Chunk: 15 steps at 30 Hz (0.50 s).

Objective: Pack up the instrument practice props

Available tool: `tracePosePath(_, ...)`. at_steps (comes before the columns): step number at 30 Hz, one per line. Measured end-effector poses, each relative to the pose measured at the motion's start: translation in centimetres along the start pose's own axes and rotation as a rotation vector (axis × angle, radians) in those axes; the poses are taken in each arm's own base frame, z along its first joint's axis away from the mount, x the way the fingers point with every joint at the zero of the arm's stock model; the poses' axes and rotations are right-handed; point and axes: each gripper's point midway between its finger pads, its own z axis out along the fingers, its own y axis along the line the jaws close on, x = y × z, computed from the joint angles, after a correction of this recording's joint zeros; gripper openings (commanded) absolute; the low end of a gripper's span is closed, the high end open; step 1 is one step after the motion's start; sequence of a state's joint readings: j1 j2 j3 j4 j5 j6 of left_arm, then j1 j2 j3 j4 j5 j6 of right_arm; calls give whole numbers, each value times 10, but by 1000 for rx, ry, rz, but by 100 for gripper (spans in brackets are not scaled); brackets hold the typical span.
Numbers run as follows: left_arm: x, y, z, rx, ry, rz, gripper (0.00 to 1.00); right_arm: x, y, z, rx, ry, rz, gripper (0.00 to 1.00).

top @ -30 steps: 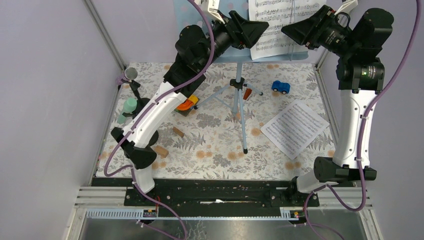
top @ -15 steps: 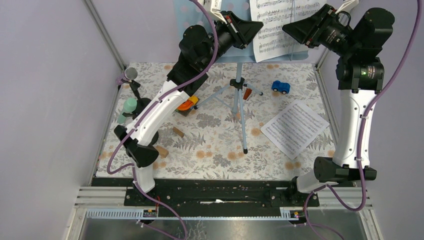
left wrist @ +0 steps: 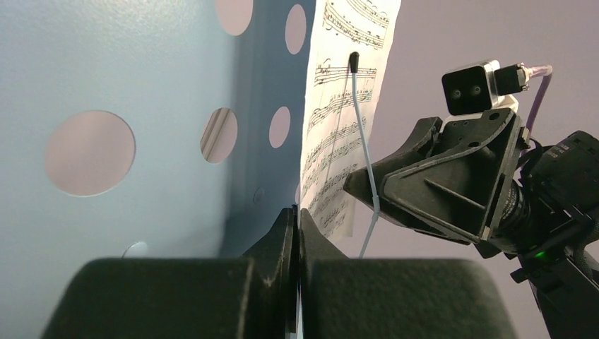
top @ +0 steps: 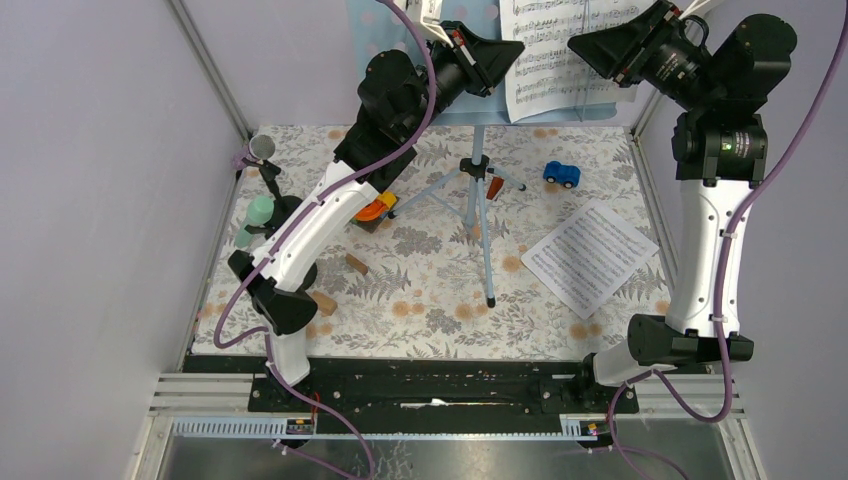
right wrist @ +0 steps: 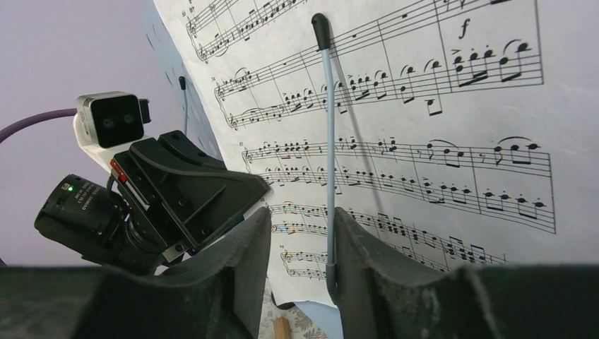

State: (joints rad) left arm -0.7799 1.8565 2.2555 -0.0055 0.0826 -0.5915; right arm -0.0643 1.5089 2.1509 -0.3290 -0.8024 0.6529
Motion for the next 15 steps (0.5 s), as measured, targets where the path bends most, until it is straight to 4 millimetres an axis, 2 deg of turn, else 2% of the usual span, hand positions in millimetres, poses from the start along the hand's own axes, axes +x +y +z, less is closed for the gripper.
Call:
tracePosePath(3, 0, 0, 0, -1, -1, 1, 0, -2, 1, 0, -5, -6, 3, 33)
tracePosePath(9, 0, 2, 0, -5, -3, 15, 0, -2, -1, 1, 0, -10, 4, 1)
tracePosePath(15, -2, 6, 0, -26, -14, 21, 0, 1, -5, 1, -8, -33, -20, 0)
